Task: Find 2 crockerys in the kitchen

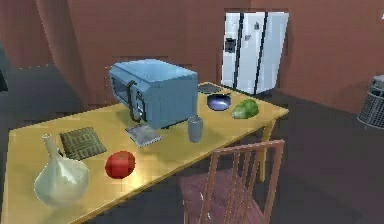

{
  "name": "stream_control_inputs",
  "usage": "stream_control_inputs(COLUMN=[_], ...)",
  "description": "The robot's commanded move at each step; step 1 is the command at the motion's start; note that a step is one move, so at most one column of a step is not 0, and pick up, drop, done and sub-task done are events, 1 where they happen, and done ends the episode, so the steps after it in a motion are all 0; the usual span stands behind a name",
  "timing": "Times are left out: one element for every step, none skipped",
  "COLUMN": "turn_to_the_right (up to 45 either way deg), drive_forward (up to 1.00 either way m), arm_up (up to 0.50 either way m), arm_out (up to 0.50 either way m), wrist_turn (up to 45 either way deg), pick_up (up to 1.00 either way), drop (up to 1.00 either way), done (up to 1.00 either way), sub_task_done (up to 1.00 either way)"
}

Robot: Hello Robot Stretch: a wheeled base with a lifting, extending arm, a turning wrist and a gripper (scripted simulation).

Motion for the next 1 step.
stream_control_inputs(turn_to_the_right=[0.0], drive_forward=[0.00], arm_up=[0.00], arm_out=[0.00], wrist_turn=[0.0], pick_up=[0.00], drop=[0.00], done=[0.00], sub_task_done=[1.00])
